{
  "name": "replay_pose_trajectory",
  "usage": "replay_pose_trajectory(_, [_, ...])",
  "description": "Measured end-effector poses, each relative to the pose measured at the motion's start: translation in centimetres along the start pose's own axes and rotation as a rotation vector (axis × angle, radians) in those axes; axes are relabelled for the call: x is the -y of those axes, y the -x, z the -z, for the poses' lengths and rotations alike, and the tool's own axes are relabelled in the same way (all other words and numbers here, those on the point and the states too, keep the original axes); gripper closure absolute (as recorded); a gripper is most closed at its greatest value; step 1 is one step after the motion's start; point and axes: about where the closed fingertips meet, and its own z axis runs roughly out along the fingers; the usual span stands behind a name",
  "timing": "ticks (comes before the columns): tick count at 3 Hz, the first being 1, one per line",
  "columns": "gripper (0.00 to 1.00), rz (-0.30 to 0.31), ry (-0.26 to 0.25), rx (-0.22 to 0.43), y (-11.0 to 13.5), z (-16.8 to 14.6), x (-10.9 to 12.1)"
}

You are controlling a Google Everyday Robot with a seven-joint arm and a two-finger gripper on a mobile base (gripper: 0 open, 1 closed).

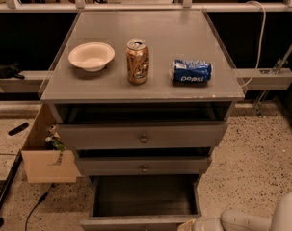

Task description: Close bottom drawer

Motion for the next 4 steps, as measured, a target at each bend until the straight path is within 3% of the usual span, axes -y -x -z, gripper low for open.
replay_pose_trajectory(1, [0.81, 0.001, -0.003, 0.001, 0.07, 0.01, 0.21])
replay_pose_trajectory(4, [0.11, 0.011, -0.007, -0.007, 0.91, -0.24, 1.19])
